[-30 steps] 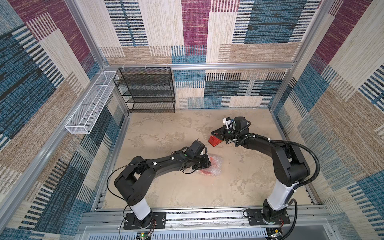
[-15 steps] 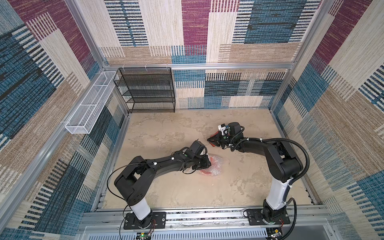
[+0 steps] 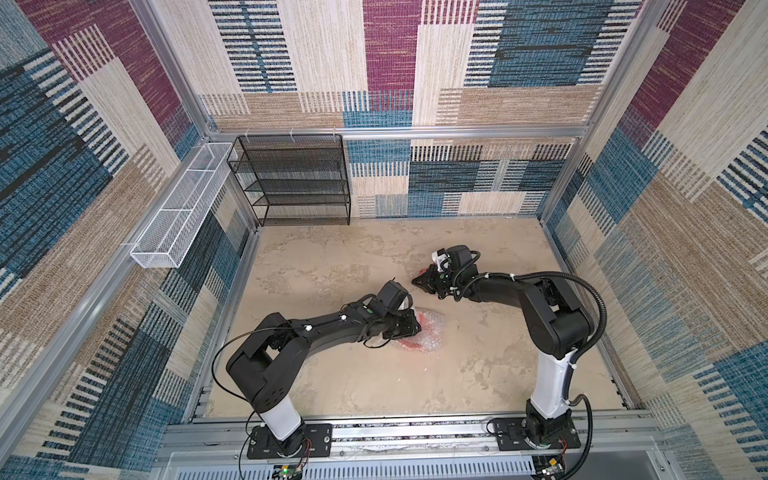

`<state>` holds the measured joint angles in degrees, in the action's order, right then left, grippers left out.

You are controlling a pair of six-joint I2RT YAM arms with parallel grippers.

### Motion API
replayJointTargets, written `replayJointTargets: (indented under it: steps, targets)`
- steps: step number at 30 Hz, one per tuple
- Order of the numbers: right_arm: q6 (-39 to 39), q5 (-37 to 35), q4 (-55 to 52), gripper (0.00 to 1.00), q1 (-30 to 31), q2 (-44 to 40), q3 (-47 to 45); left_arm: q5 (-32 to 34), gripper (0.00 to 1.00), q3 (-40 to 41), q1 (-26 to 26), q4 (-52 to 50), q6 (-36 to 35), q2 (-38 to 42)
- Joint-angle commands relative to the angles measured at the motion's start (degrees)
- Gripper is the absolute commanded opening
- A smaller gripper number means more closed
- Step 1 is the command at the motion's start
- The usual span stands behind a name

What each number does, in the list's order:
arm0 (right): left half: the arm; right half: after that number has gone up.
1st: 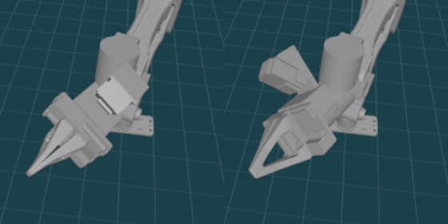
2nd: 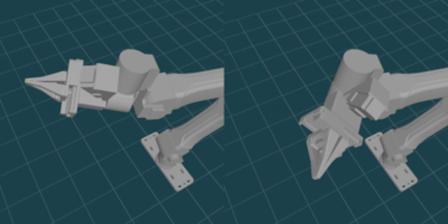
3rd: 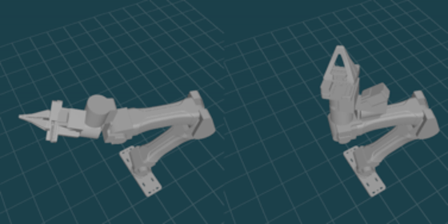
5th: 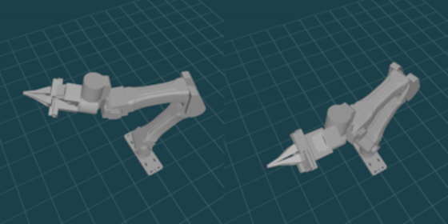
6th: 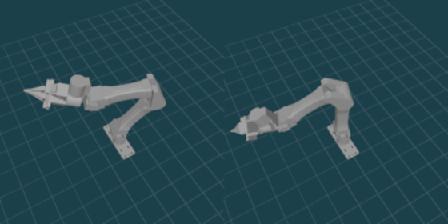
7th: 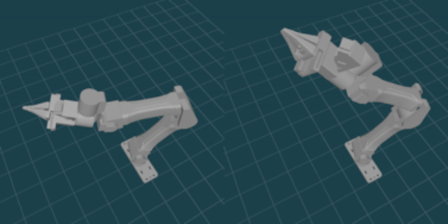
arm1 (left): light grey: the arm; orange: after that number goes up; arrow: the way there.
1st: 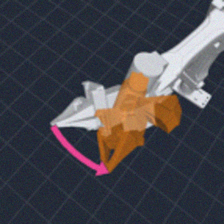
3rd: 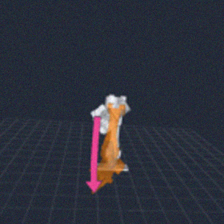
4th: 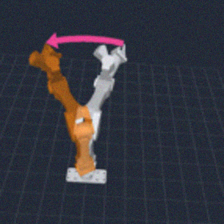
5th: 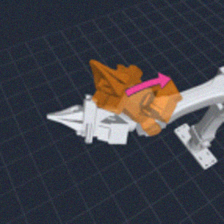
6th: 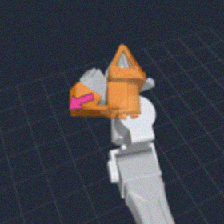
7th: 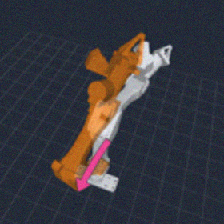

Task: Wrap bowls in bubble wrap
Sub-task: Tear off the tape using the Tape Cutter.

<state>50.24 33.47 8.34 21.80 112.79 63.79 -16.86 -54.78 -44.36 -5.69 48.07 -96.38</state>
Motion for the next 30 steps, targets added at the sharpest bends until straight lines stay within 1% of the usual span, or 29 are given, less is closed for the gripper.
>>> replayJointTargets:
  steps: [1,7,12,15,18,22,25,28,30]
  targets:
    - [-0.65,-5.95,-5.9,0.0,0.0,1.68,-0.04,0.01,0.29,0.47,0.31,0.46,-0.36,0.32]
    - [-3.41,-12.09,-12.05,0.0,-0.01,0.64,1.78,-0.49,0.29,0.21,0.72,0.51,-0.44,-0.24]
    - [-5.72,-20.17,-19.49,0.0,0.02,0.69,3.82,-0.64,0.29,-0.15,0.76,0.46,-0.55,-0.54]
    - [-5.86,-24.02,-20.84,0.0,0.01,-0.64,2.63,-0.53,0.29,-0.17,0.76,0.11,-0.56,-0.35]
    - [-6.05,-26.4,-22.22,0.0,0.04,-2.73,1.78,-0.4,0.29,-0.23,0.85,0.16,-0.65,-0.33]
    - [-6.42,-28.12,-23.33,0.0,-0.38,-5.2,0.49,-0.8,0.29,-0.46,0.85,0.33,-0.69,-0.7]
    - [-6.37,-27.52,-22.4,0.0,-1.16,-7.1,-1.38,-0.8,0.29,-0.65,0.85,0.31,-0.74,-0.75]
    - [-6.47,-25.9,-21.35,0.0,-2.0,-8.38,-2.62,-0.87,0.29,-0.5,0.85,0.5,-0.78,-0.8]
    - [-6.81,-23.02,-20.23,0.0,-2.55,-9.6,-3.44,-1.01,0.29,-0.5,0.91,0.47,-0.71,-0.74]
